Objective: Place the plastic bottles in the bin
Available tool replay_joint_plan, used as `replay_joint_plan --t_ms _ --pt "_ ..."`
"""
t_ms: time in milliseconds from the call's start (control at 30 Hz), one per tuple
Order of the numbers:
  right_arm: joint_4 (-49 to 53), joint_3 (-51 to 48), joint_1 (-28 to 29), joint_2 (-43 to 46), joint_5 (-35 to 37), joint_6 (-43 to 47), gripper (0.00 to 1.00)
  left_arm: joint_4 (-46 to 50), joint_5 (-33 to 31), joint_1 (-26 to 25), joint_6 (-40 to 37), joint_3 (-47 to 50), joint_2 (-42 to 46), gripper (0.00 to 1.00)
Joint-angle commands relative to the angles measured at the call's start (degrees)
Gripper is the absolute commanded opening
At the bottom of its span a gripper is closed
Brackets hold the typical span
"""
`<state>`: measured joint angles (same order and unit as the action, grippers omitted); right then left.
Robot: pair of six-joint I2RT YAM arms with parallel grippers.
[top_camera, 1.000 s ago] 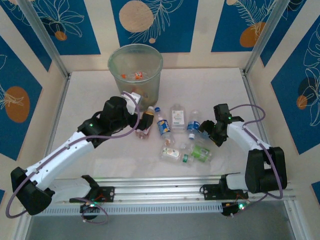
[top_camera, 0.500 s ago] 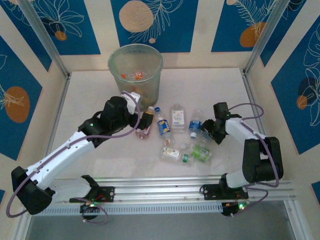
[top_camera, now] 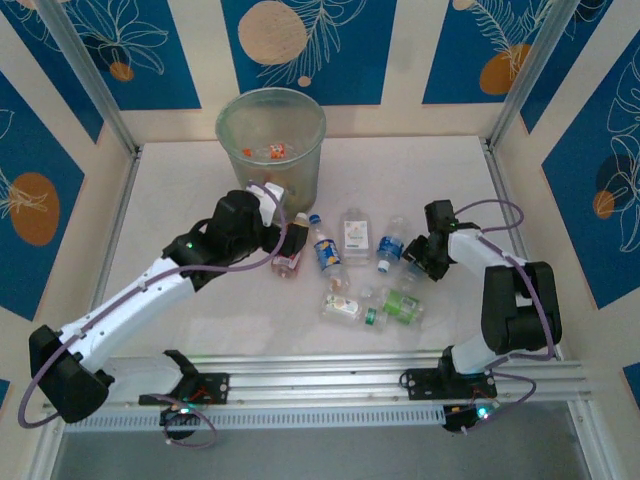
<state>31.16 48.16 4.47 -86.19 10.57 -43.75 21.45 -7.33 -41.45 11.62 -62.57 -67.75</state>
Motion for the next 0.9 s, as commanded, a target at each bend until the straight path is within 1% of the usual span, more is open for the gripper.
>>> replay_joint_plan --t_ms 0,167,267,333,467,567,733,867 --pt "2.1 2.4 -0.3 4.1 1.7 2.4 0.54 -0.1 -2.1 -0.5 1.1 -2.7 -0.7 1.0" --pt "4.1 4.1 -0.1 11.3 3.8 5.7 0.49 2.2 -3.6 -0.4 4.2 -6.0 -3.0 0.99" --pt "4.4 4.8 1.1 17.2 4.5 8.8 0.47 4.7 -3.8 0.0 6.0 -10.2 -5.8 0.99" --pt "3.6 5.1 2.6 21.3 4.6 11.4 0.45 6.4 -2.7 0.5 7.4 -13.8 -7.9 1.0" --pt "-0.4 4.5 7.4 29.5 4.8 17.0 0.45 6.5 5.1 1.7 8.9 -20.8 -12.5 1.0" --pt "-4.4 3.9 11.4 33.4 3.9 20.5 0.45 4.2 11.1 1.7 8.9 -25.2 -15.2 1.0" --pt "-11.2 3.1 17.7 35.2 2.7 25.7 0.45 1.5 19.4 1.7 10.6 -32.5 -19.1 0.98" --pt "-16.8 3.3 22.9 35.0 2.4 29.1 0.46 2.5 24.3 1.7 11.3 -38.2 -22.8 0.93"
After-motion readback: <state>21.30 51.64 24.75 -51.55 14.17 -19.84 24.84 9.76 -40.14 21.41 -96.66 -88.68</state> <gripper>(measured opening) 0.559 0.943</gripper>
